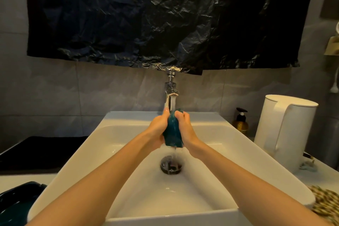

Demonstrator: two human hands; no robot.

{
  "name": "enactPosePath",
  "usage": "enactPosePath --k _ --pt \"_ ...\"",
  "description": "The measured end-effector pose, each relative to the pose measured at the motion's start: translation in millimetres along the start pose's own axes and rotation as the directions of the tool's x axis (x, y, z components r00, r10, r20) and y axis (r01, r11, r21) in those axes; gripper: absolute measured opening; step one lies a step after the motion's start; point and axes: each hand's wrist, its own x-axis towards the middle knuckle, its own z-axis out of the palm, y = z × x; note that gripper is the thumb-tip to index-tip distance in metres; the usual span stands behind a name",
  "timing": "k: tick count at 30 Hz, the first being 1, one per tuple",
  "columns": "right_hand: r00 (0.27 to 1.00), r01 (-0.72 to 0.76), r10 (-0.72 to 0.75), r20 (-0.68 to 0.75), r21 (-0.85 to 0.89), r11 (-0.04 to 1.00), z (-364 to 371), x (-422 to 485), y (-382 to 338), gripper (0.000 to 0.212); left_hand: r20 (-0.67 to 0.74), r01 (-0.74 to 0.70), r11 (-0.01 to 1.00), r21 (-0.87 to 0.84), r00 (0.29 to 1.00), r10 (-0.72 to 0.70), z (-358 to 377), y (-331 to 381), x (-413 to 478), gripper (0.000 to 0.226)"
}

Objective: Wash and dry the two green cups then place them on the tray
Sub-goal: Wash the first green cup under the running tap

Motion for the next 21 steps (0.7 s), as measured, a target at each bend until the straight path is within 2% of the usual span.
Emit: enactPosePath --k 3,5,9,11,13,15,18,21 --pt "0.980 0.200 -0.199 0.023 -0.169 0.965 5 -2 5 0.072 0.021 0.025 0.999 -0.028 0.999 -0.024 -8 5 0 0.052" --pt "0.976 0.217 -0.216 0.028 -0.157 0.963 5 -1 5 0.077 0.007 -0.031 0.999 -0.008 0.999 0.031 -8 5 1 0.050" --pt "0.999 0.049 -0.048 0.014 -0.048 0.998 3 1 1 0.056 -0.001 -0.168 0.985 0.044 0.986 0.168 -3 -3 -1 0.036" --pt "0.985 -0.165 0.163 0.056 0.023 0.986 1 -2 -3 0.050 -0.003 -0.204 0.979 0.028 0.979 0.204 0 -6 -3 0.033" --pt "0.935 -0.347 0.333 0.125 0.113 0.931 -1 -6 -9 0.059 -0.018 -0.230 0.970 0.075 0.973 0.232 1 -7 -4 0.033" --pt "0.913 -0.401 0.374 0.164 0.176 0.899 -2 -6 -11 0.059 0.003 -0.266 0.955 0.133 0.963 0.268 2 -9 -2 0.036" --pt "0.921 -0.387 0.363 0.143 0.215 0.897 -3 -6 -11 0.055 0.036 -0.313 0.933 0.179 0.949 0.312 7 -11 -4 0.037" --pt "0.917 -0.398 0.380 0.117 0.292 0.870 -8 -3 -13 0.054 0.055 -0.399 0.874 0.279 0.915 0.400 11 -13 -7 0.024"
